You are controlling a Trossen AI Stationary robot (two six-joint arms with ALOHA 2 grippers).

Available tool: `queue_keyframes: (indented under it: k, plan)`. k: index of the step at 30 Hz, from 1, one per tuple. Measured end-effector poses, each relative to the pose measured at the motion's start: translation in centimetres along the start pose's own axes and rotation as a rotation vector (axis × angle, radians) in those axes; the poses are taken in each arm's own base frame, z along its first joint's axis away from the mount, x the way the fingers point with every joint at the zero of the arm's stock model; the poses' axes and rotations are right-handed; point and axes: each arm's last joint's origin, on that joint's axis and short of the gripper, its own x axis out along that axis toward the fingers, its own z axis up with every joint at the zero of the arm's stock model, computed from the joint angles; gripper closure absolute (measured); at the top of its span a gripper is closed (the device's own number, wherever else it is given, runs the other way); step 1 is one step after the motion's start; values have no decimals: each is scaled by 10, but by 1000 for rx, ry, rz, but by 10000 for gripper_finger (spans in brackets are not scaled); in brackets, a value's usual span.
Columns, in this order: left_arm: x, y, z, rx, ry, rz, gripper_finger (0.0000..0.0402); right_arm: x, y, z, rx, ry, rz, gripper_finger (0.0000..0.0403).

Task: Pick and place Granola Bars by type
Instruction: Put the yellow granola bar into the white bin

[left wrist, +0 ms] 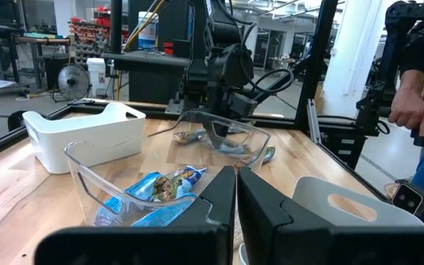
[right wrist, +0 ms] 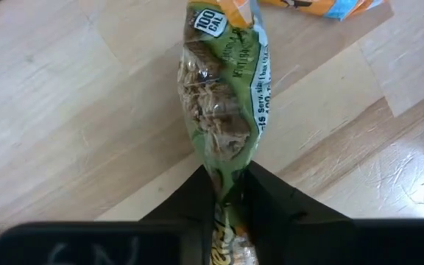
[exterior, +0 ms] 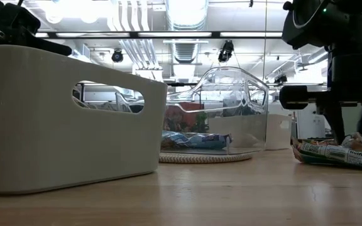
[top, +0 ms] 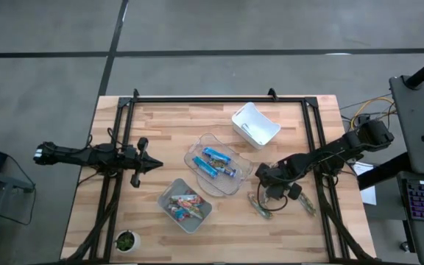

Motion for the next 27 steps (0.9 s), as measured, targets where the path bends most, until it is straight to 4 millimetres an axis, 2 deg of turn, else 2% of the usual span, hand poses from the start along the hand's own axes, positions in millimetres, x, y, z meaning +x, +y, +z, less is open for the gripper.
queue_keyframes:
  k: [8, 13, 19, 27]
  plan:
    - [0, 0, 0, 0, 0, 0, 401, -2, -1, 1, 16, -1, -7, 374]
    - [0, 0, 0, 0, 0, 0, 401, -15, -9, 8, 81, -45, -60, 376]
    - [0, 0, 0, 0, 0, 0, 401, -47, -21, 13, 231, -110, -121, 376]
    - [0, 0, 0, 0, 0, 0, 401, -100, -24, 12, 420, -160, -161, 376]
